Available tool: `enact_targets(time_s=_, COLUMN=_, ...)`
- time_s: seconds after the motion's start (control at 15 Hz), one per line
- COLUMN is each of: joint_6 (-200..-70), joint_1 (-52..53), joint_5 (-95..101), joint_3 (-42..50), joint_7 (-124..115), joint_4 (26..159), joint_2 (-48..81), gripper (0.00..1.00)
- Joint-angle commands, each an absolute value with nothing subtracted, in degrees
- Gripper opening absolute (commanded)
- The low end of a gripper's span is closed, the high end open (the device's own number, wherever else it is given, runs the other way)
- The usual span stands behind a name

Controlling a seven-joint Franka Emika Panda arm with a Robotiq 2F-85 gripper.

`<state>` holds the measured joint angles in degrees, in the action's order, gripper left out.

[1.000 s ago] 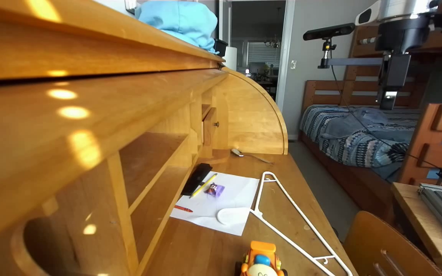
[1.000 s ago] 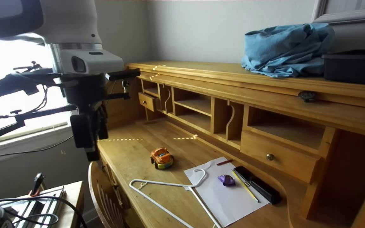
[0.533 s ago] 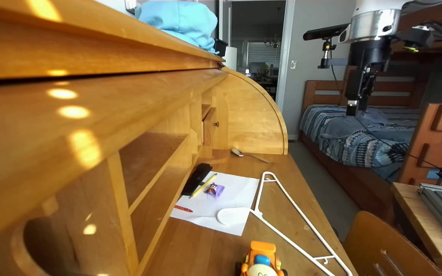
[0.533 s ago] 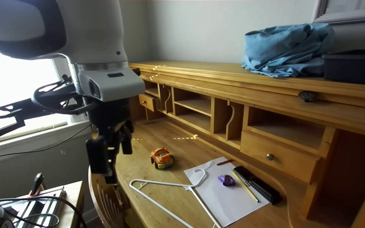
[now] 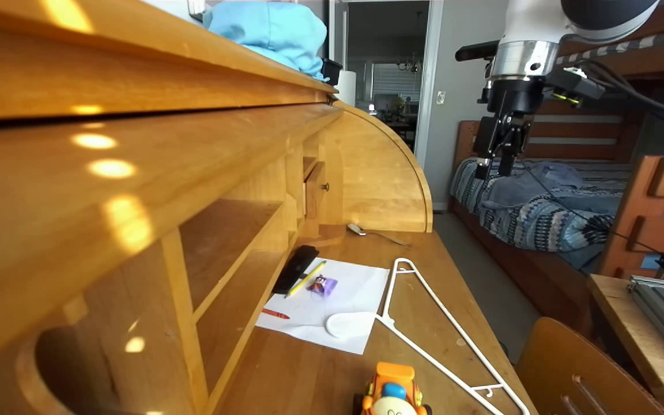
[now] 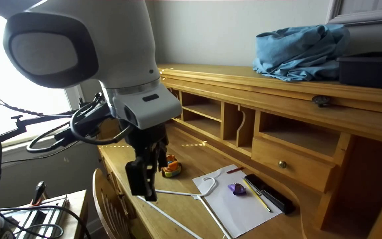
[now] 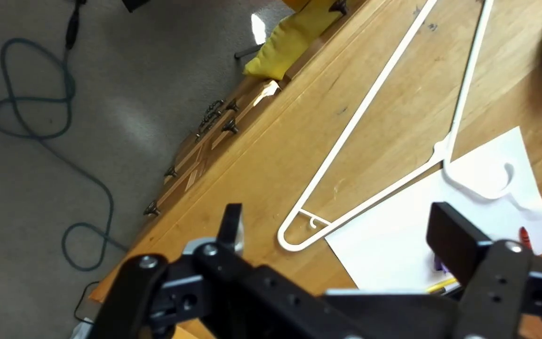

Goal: Pick up and hang the clothing hanger on the desk

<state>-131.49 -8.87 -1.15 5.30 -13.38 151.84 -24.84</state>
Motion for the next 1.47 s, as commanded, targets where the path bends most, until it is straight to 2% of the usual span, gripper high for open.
enact_targets(time_s=0.0, joint_6=-131.4, joint_1=-9.3, joint_5=-1.4, joint_3=4.9, joint_7=-13.2, joint_4=151.7, joint_2=-24.8, gripper=1.00)
enact_targets(time_s=0.4, joint_6=-135.8, joint_1=-10.2, joint_5=-3.1, joint_3=5.4, joint_7=-18.1, joint_4=147.4, joint_2=-16.0, gripper=1.00)
enact_targets(time_s=1.07, joint_6=-146.5, joint_1=-7.3, joint_5=-4.0, joint_3=5.2, joint_7=-17.5, joint_4=137.2, joint_2=5.6, gripper=1.00)
enact_targets(time_s=1.4, joint_6=-146.0, joint_1=-6.3, joint_5=-9.2, joint_3=4.9, joint_7=-18.9, joint_4=131.8, joint_2=12.9, gripper=1.00)
